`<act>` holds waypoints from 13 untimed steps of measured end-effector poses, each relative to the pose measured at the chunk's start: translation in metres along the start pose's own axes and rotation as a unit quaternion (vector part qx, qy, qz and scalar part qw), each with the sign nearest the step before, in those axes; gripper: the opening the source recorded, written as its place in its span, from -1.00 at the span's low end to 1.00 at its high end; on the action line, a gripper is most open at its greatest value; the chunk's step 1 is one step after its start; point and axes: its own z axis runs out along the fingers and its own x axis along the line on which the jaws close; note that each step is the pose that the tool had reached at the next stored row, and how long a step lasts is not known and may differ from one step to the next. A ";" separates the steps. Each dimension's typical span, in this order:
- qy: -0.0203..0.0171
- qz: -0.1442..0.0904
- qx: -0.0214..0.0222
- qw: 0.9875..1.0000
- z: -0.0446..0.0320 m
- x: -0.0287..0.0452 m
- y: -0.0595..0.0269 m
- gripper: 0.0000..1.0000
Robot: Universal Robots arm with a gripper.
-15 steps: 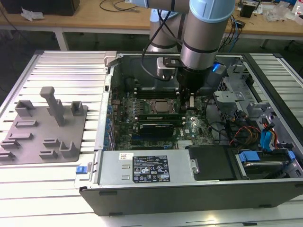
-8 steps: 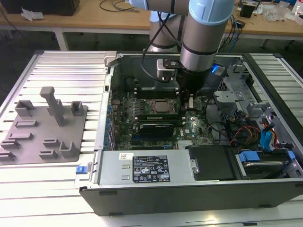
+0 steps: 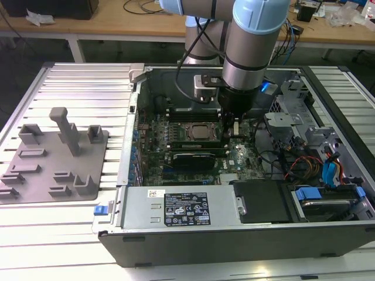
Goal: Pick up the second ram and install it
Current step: 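Press down the second ram until it locks into place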
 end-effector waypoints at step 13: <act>0.000 0.000 0.000 1.000 -0.0260 -0.0005 0.0029 -0.84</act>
